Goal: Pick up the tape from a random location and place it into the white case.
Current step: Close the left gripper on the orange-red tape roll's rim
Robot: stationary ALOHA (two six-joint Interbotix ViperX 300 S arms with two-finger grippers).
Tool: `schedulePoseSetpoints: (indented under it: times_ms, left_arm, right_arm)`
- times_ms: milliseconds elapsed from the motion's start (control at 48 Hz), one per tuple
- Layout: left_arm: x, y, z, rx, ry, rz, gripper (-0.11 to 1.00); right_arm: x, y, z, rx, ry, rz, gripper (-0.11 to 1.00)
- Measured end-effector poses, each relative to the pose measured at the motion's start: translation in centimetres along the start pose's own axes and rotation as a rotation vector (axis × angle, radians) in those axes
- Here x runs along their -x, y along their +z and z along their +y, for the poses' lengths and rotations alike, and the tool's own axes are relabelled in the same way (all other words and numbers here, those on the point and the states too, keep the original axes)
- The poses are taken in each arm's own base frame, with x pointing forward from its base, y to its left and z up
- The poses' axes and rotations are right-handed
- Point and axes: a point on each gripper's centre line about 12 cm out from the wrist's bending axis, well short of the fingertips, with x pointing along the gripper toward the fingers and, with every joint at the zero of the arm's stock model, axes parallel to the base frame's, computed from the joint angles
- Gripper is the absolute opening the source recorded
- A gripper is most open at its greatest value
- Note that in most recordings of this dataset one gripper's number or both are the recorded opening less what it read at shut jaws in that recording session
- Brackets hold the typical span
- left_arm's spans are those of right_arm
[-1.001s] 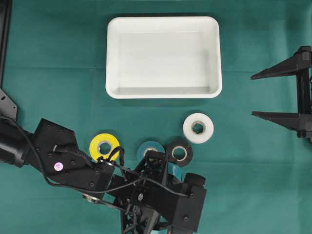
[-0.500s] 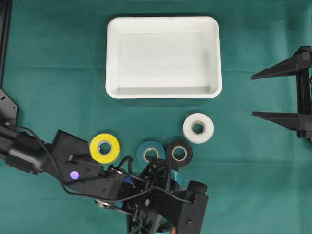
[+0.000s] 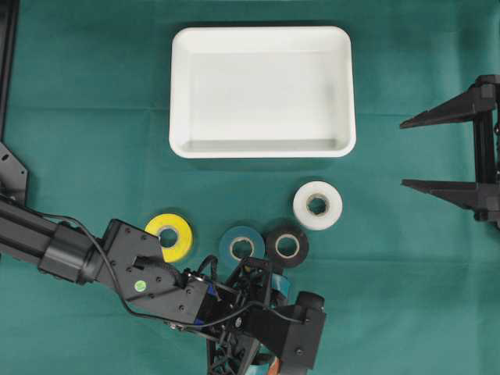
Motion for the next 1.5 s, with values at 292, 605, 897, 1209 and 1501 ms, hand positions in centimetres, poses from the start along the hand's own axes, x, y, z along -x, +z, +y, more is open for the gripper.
schedulePoseSetpoints:
  times_ms: [292,605,897,1209,1501]
  left_arm:
    - [-3.1,-1.8,0.2,-0.005,0.002,0.024,0.98]
    - [-5.0,-3.0,0.1,-0.007,0.003,0.055,0.98]
    - [-6.4,-3.7,0.3,-0.012,0.006,0.072,0.98]
    - [-6.5,-3.7,0.2,-0.014,0.005,0.073,0.71]
    - [-6.3,-3.6,0.0,-0.019,0.004,0.075,0.24]
  right_arm:
    - [-0.1,-0.2,0.0,0.009,0.002,0.012,0.91]
    - [-0.4,-0.5,0.0,0.014,0.001,0.029,0.91]
    - [-0.4,-0.5,0.0,0.015,0.002,0.029,0.91]
    - [-0.4,-0.6,0.0,0.012,0.002,0.032,0.91]
    - [-0.4,-0.7,0.0,0.014,0.002,0.040,0.91]
